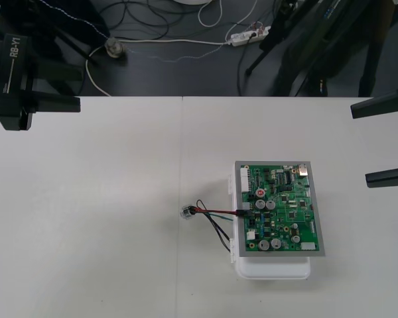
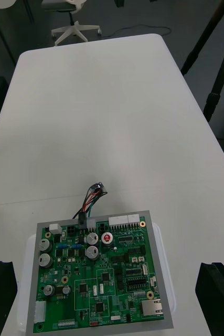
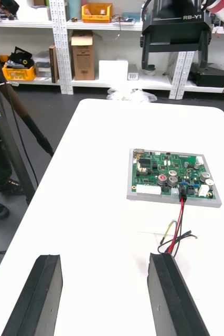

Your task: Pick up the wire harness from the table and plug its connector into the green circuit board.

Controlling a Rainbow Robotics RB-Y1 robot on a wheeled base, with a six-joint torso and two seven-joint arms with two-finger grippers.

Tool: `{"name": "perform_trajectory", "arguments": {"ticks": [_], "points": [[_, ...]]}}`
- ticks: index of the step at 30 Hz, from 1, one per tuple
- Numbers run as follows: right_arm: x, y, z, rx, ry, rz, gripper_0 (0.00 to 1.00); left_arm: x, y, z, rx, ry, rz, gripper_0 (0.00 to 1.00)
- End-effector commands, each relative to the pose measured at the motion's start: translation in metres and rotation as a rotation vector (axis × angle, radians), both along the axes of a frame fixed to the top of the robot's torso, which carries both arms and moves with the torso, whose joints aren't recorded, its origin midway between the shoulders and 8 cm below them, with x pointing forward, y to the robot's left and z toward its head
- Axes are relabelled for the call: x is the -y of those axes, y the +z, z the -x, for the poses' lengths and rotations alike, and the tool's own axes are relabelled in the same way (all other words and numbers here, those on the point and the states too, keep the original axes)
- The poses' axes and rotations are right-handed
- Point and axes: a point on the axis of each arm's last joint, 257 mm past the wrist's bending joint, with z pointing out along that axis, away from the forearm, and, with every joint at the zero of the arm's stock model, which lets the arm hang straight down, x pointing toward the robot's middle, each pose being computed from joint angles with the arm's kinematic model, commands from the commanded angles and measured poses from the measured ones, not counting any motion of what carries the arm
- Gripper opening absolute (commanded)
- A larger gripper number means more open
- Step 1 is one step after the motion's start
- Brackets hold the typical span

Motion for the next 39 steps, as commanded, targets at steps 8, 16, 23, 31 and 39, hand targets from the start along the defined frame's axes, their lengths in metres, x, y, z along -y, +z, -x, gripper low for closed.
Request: {"name": "perform_trajectory", "arguments": {"ticks": [8, 16, 23, 31, 39], "points": [[0.000, 0.018, 0.002, 0.034, -0.003, 0.007, 1.00, 0.003, 0.013, 0.009, 0.075, -0.049, -0.063, 0.48], [0.002, 0.004, 0.002, 0.015, -0.016, 0.008, 1.00, 0.003, 0.013, 0.009, 0.075, -0.049, -0.063, 0.48], [0.003, -0.006, -0.003, 0.009, -0.042, -0.003, 1.00, 0.003, 0.013, 0.009, 0.075, -0.049, -0.063, 0.48], [0.003, -0.006, -0.003, 0.009, -0.042, -0.003, 1.00, 0.003, 0.013, 0.009, 0.075, -0.049, -0.063, 0.48], [0.003, -0.006, -0.003, 0.009, -0.042, -0.003, 1.00, 0.003, 0.013, 0.009, 0.075, -0.049, -0.063, 0.48]]}}
